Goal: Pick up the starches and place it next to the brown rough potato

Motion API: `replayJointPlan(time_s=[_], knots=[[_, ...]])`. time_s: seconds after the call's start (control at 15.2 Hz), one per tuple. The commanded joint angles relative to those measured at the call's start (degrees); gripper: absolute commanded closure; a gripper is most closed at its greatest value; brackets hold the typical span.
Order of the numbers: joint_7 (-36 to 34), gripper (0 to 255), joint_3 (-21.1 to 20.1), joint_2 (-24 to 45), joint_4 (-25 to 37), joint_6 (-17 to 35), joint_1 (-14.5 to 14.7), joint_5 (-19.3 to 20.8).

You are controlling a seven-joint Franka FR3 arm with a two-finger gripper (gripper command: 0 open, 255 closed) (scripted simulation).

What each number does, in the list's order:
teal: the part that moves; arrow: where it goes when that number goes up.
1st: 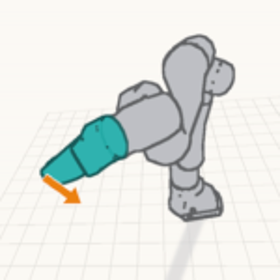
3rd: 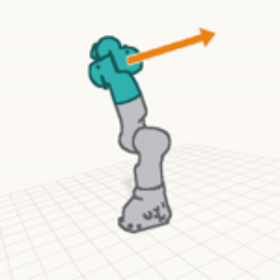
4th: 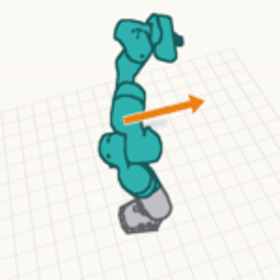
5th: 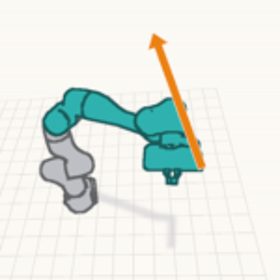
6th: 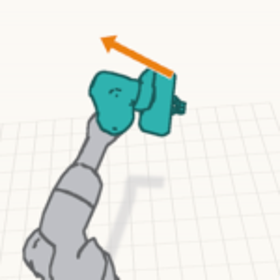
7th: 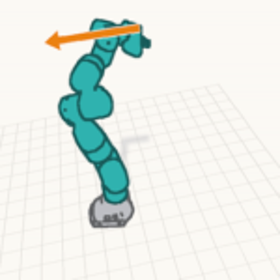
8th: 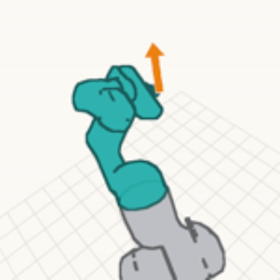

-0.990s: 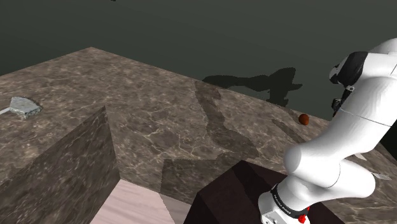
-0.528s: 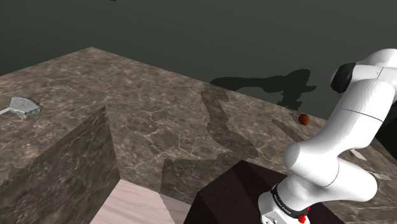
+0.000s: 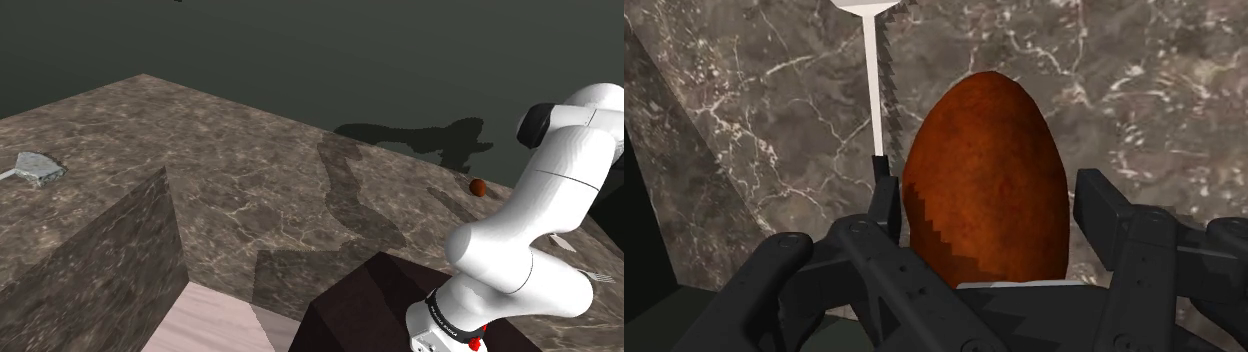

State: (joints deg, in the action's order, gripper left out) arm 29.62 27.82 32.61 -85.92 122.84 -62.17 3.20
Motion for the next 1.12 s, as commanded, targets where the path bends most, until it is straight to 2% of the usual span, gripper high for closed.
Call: replayJointPlan(time_s=[0.0,1.06], knots=[[-0.35,255,-0.11,0.41,-0.75,1.10,0.12,-0.05],[-1.66,255,-1.37,5.91,-4.42,9.84,-0.70,-1.30]])
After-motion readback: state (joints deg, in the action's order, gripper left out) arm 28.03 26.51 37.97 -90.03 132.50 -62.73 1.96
